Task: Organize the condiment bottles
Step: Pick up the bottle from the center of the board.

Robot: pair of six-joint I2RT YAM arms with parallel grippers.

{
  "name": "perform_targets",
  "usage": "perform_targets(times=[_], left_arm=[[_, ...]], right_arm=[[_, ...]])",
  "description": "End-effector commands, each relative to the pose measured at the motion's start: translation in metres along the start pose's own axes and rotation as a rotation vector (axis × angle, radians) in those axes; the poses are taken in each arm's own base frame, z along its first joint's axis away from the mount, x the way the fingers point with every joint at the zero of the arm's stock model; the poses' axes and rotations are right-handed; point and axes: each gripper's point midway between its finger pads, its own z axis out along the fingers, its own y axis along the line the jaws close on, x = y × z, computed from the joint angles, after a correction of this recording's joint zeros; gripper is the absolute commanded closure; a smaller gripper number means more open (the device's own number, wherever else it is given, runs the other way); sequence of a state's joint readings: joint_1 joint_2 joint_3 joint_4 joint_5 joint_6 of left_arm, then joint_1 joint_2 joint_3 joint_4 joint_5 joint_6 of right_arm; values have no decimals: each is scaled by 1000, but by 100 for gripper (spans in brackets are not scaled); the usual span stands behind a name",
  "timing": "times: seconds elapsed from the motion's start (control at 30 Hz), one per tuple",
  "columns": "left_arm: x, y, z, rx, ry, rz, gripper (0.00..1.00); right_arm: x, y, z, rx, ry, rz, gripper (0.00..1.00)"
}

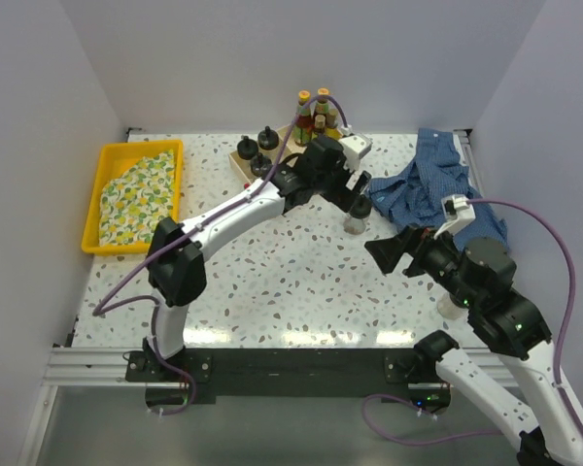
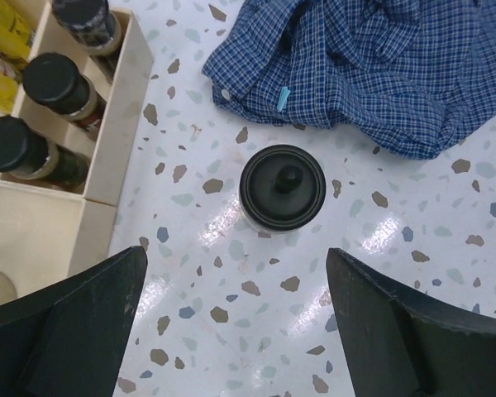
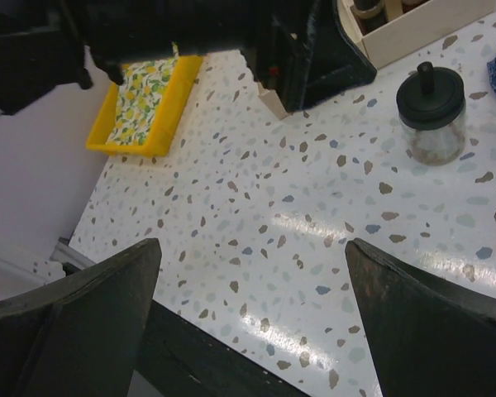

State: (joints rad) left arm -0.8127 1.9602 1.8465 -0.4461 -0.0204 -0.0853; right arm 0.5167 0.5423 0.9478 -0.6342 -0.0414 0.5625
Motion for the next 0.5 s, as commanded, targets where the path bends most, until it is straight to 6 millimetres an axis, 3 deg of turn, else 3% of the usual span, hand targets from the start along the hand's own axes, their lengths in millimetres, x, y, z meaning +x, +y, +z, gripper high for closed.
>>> perform_targets(times=[0.0,0.2,0.47], left_arm=[[2,-8,35,16,-19,1,6],[31,-22,74,39,52,26,11],[39,-31,91,55,41,72,12]], right_arm=[[-19,5,-14,6,-52,-33,1],[-25,6,-18,8,-64,-54,1],[-14,-8,-7,61,-28,-79,1]])
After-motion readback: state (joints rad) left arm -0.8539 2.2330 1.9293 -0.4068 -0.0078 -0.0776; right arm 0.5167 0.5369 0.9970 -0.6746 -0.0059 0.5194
